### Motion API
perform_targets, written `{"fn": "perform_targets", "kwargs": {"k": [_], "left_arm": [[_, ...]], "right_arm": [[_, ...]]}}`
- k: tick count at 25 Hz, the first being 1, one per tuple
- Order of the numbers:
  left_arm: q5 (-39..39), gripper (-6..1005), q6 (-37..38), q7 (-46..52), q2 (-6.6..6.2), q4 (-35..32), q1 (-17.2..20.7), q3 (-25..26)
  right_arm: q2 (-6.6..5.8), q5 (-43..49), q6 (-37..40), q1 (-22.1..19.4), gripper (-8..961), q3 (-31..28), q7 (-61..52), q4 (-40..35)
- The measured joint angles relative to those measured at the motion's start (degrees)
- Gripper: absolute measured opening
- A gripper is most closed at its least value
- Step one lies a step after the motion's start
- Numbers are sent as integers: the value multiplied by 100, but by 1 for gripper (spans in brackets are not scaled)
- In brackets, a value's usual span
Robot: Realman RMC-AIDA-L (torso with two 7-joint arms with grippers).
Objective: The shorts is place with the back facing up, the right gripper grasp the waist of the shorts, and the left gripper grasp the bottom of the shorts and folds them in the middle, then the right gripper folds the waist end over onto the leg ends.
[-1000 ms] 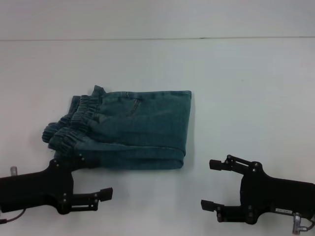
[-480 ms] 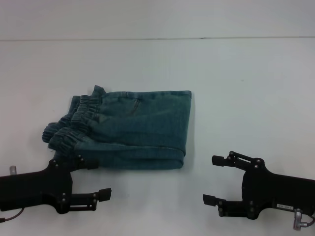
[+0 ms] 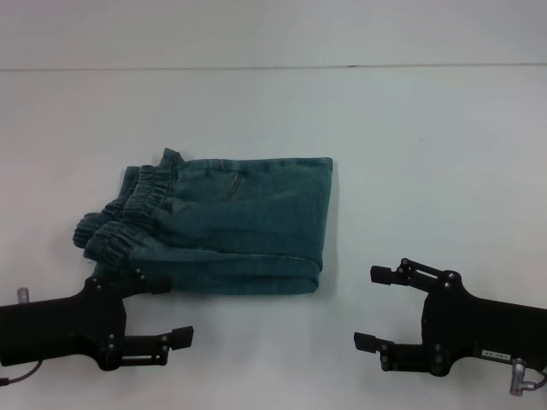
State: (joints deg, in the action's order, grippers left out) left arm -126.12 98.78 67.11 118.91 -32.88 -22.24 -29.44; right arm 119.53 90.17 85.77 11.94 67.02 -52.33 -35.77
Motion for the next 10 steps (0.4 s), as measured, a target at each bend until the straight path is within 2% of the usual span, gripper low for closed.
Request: {"fn": "perform_targets", "kwargs": {"k": [10], "left_arm": [[-5,899,-30,4,0,1,-8,-10]], "right_arm": [[18,0,-39,10,911,-14,4,6]]}}
